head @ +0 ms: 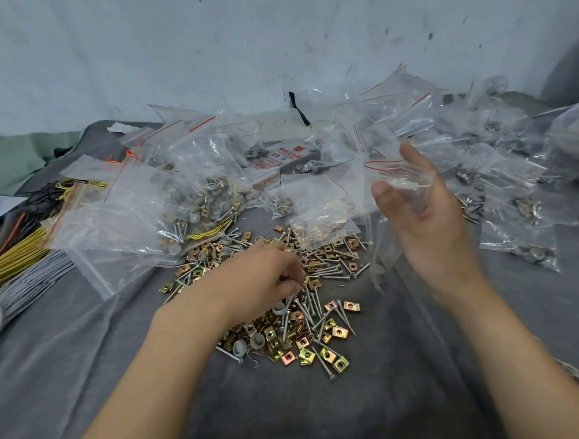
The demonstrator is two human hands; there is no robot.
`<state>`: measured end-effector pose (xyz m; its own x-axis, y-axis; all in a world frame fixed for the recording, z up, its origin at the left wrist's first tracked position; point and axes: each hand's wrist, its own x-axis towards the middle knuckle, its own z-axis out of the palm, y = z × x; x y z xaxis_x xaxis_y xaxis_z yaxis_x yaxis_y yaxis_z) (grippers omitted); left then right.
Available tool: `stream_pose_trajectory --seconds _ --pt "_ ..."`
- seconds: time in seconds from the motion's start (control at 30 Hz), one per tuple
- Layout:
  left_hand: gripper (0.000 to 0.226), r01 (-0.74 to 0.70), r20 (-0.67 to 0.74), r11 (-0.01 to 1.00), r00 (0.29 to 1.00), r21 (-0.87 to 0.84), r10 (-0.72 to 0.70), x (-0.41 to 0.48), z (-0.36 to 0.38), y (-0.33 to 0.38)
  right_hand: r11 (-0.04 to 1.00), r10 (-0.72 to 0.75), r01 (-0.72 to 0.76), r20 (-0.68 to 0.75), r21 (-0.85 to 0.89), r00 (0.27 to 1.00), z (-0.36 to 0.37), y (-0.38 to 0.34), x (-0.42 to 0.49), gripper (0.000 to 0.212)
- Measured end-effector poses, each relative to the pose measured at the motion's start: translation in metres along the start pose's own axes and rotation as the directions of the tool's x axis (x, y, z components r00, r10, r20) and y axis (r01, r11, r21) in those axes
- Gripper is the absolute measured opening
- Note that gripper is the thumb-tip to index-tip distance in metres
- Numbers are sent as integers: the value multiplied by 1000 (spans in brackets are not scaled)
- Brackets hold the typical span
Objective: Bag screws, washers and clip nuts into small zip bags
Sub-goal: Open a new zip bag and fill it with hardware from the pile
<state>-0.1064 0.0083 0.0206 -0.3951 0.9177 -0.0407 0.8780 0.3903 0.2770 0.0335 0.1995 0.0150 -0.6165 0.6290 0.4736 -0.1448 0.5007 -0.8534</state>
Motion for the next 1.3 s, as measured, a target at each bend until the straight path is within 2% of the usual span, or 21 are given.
stream_pose_trajectory --seconds 0.1,0.23,0.33,0.4,0.5,0.57,0.7,0.83,0.93,1.0,1.17,1.3 --pt "3 -9 -62 999 998 -42 6 0 -1 0 1000 7 -7 5 -2 1000 1 1 0 69" --pt "9 46 -206 973 974 -224 -94 -1 -5 -3 1000 2 -2 60 12 998 5 2 -1 76" --pt "6 40 -383 915 900 -402 -208 3 -14 -2 1000 -3 5 102 -21 995 10 1 -3 78" --pt "6 -26 -479 831 826 -556 -296 6 -22 2 999 -18 24 124 -46 992 13 2 -4 76" --pt "9 -165 -560 708 741 -687 -370 10 -35 12 996 -25 40 173 -79 985 21 1 -6 76" --pt "9 -231 -582 659 720 -716 -379 11 -41 19 995 -22 41 206 -88 978 25 0 -8 77" --pt "11 -268 -602 660 718 -702 -349 13 -43 29 993 -33 59 242 -98 970 30 -1 -12 79" --pt "8 -246 -562 667 767 -703 -310 13 -37 37 990 -43 76 267 -115 963 32 -4 -14 80" --pt "4 -215 -527 708 811 -672 -254 13 -33 40 988 -42 82 280 -130 959 32 -5 -14 76" --pt "9 -197 -524 754 822 -627 -222 12 -31 41 987 -42 82 279 -136 959 32 -5 -14 74" --pt "10 -179 -551 769 795 -613 -254 11 -32 36 989 -50 86 276 -118 960 31 -5 -15 76" --pt "11 -118 -503 786 823 -607 -265 10 -30 25 992 -44 70 240 -104 970 29 -3 -13 73"
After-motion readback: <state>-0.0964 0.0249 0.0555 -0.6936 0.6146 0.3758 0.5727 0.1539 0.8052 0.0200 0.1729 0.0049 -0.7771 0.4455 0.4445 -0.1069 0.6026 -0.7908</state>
